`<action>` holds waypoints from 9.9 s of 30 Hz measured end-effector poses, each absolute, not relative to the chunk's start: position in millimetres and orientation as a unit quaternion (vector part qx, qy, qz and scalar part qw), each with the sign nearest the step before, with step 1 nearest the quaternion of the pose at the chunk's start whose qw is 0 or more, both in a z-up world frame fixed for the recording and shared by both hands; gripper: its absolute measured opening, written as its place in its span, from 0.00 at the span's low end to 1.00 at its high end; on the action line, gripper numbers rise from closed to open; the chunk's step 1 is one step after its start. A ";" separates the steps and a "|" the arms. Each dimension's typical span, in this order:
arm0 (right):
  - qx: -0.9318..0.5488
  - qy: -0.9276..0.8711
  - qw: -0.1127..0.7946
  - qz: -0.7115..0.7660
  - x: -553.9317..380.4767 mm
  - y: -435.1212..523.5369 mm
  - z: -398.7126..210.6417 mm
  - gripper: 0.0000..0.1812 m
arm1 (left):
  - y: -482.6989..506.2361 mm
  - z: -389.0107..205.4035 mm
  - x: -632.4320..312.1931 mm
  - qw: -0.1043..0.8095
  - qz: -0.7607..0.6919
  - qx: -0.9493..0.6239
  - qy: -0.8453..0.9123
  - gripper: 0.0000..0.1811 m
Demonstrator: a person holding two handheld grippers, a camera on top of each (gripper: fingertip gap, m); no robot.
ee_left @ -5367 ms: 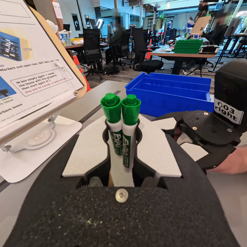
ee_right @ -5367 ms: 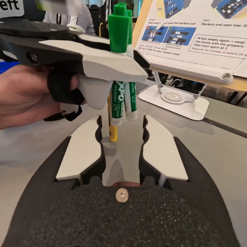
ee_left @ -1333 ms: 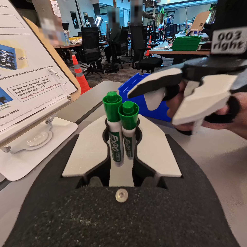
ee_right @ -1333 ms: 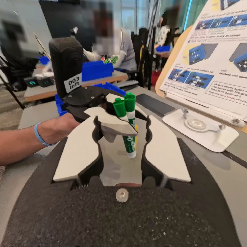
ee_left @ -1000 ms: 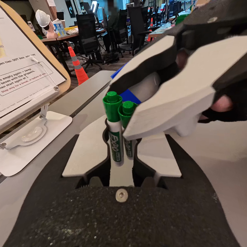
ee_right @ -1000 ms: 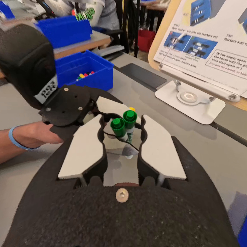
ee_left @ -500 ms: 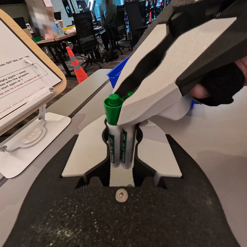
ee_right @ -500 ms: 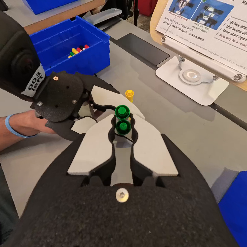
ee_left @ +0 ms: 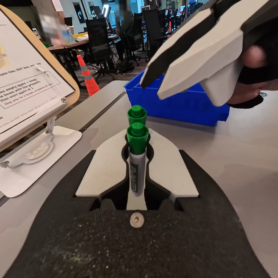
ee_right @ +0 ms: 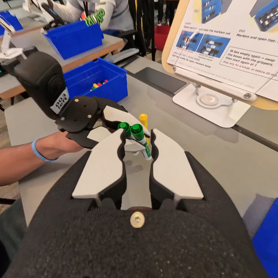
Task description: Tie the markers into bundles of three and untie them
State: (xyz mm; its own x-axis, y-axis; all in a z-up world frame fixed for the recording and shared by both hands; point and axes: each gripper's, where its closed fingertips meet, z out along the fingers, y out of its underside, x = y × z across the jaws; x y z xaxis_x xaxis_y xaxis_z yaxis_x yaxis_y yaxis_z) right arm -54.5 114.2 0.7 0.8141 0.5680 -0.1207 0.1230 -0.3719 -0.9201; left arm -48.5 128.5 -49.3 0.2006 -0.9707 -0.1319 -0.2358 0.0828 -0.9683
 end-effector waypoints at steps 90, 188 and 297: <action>-0.801 -0.156 0.577 0.031 -78.5 123.9 -92.9 0.25 | 108.3 -33.6 -51.3 0.361 -0.567 -0.599 0.435 0.10; -0.718 -0.167 0.663 0.132 -14.3 116.9 -95.8 0.34 | 96.9 -94.3 -175.5 0.517 -0.383 -0.697 0.315 0.42; -0.772 -0.324 0.467 0.284 -76.6 55.7 -72.4 0.05 | 41.1 -112.5 -43.0 0.418 -0.400 -0.610 0.541 0.10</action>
